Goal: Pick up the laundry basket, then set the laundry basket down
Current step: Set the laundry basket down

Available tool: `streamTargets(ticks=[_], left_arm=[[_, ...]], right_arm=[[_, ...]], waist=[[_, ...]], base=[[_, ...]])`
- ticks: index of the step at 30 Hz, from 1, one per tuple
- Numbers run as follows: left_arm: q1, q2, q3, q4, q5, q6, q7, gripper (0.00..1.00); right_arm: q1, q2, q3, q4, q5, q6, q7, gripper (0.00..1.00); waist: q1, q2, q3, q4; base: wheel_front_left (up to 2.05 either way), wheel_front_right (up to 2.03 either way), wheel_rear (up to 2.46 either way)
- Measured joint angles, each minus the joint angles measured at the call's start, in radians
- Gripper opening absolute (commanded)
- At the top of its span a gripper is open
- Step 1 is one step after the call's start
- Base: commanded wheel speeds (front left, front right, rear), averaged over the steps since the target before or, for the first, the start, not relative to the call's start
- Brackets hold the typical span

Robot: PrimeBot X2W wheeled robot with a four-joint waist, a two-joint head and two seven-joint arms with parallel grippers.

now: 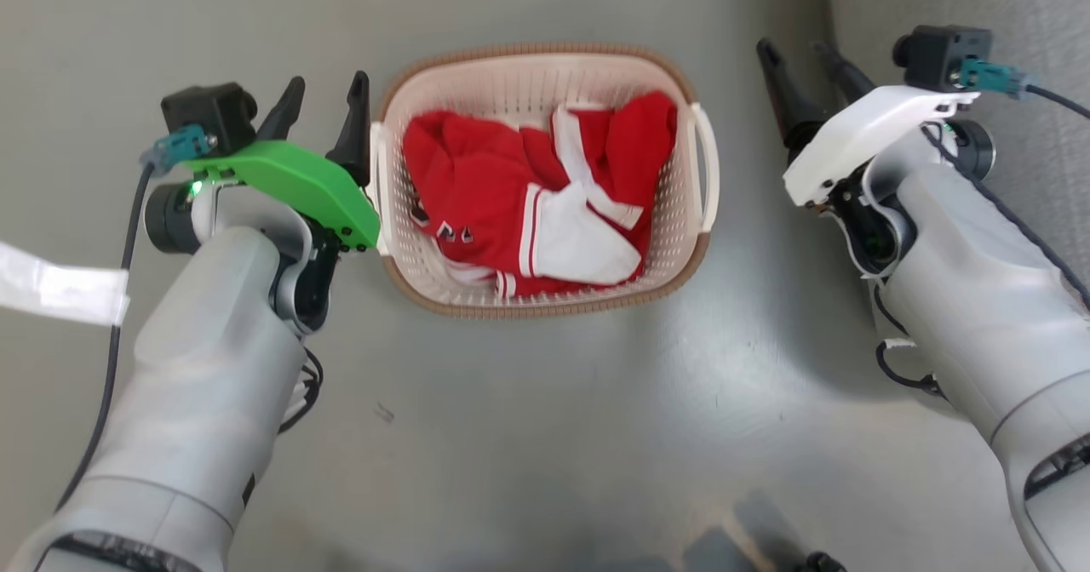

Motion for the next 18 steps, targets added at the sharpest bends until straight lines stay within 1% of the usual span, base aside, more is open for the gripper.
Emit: streamTargets(ticks=[5,7,8,18], left_arm=[[0.054,0.002,0.053,-0.075,0.04,-0.002,0.0,1.0],[0.081,0.002,0.068,-0.101,0.055,-0.003,0.0,1.0],[0.116,0.003,0.091,-0.125,0.063,-0.003,0.0,1.0],[0.268,0.027,0.204,-0.26,0.152,-0.003,0.0,1.0]], right_arm=[[0.043,-0.017,-0.056,-0.076,-0.026,0.0,0.0,1.0],[0.071,-0.021,-0.075,-0.096,-0.043,0.0,0.0,1.0],[0.104,-0.024,-0.093,-0.115,-0.052,0.0,0.0,1.0],[0.244,-0.019,-0.185,-0.252,-0.117,-0.004,-0.002,1.0]], waist=[[0.0,0.0,-0.064,-0.001],[0.0,0.0,-0.09,0.0],[0.0,0.0,-0.115,0.0],[0.0,0.0,-0.243,-0.003]], base=[[0.0,0.0,0.0],[0.0,0.0,0.0],[0.0,0.0,0.0],[0.0,0.0,0.0]])
